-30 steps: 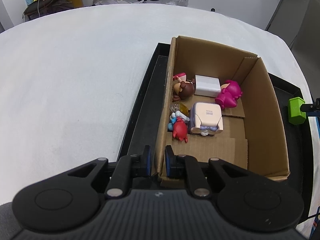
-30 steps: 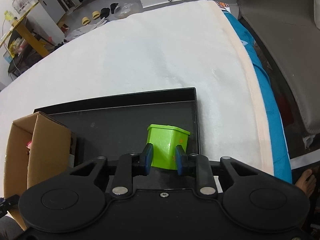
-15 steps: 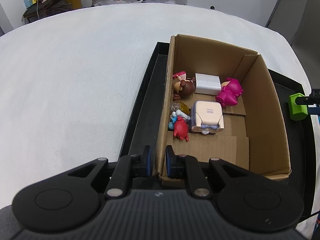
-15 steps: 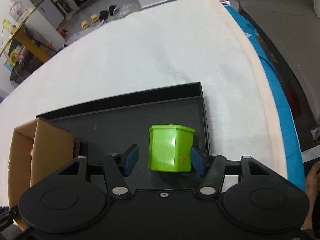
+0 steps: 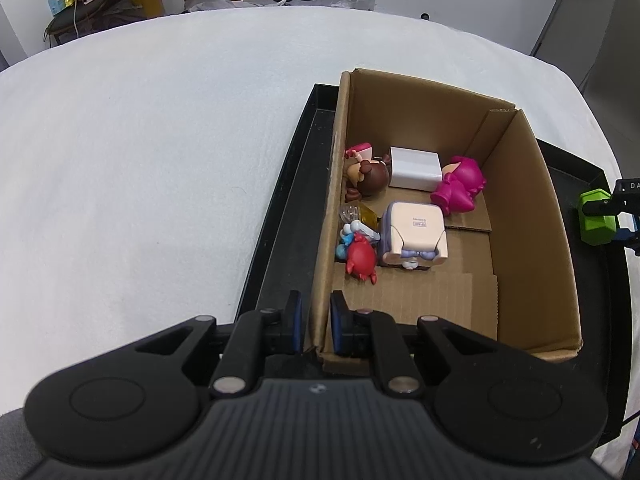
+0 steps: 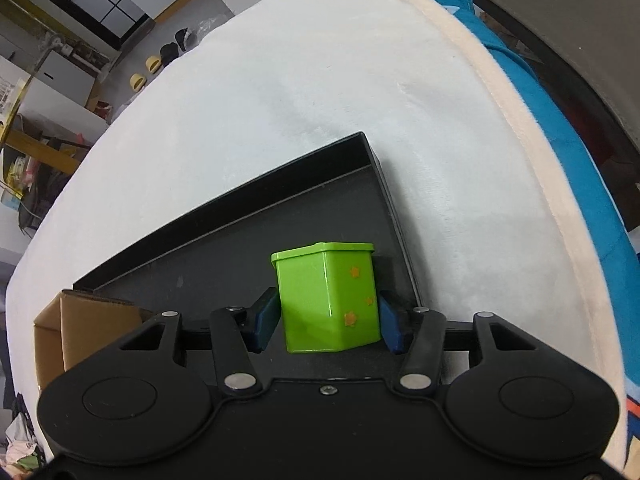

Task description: Organize rigid objects

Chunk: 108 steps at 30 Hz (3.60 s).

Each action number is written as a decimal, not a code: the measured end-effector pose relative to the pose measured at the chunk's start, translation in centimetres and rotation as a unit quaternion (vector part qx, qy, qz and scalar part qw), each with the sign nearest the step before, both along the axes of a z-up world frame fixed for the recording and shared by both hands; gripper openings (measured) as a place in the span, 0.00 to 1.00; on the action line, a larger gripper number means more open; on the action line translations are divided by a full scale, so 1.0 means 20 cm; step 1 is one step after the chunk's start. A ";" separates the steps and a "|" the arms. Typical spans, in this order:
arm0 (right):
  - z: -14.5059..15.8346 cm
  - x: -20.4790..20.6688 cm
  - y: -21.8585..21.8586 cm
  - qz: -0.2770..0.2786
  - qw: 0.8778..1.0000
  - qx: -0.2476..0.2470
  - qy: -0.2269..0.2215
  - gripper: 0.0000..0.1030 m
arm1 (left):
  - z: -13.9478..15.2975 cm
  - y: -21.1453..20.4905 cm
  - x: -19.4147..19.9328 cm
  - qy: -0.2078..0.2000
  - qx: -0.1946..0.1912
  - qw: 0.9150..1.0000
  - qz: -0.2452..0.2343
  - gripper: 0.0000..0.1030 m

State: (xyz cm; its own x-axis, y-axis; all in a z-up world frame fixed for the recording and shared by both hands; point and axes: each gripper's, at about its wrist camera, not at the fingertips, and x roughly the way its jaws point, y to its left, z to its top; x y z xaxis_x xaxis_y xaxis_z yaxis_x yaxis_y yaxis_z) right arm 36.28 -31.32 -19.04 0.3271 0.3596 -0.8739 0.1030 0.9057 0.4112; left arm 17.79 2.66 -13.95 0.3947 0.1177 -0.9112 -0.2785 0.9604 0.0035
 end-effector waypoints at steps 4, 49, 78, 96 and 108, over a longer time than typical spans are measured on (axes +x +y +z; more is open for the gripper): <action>0.04 -0.03 0.00 0.000 1.000 0.004 0.001 0.48 | 0.00 0.00 0.00 0.000 0.001 1.000 -0.001 0.13; 0.59 -0.38 0.39 0.156 0.975 0.133 -0.080 0.48 | 0.01 -0.02 0.00 0.000 0.011 1.000 -0.009 0.09; 0.58 -0.47 0.77 0.207 0.972 0.059 -0.093 0.48 | 0.02 0.03 -0.01 -0.008 -0.020 1.000 -0.008 0.09; 0.62 -0.51 0.90 0.215 0.968 -0.062 -0.113 0.51 | 0.02 0.04 -0.01 -0.009 -0.034 0.999 -0.014 0.09; 0.73 -0.57 0.72 0.186 0.974 -0.048 -0.117 0.55 | 0.04 0.04 0.02 0.012 -0.022 0.999 -0.025 0.13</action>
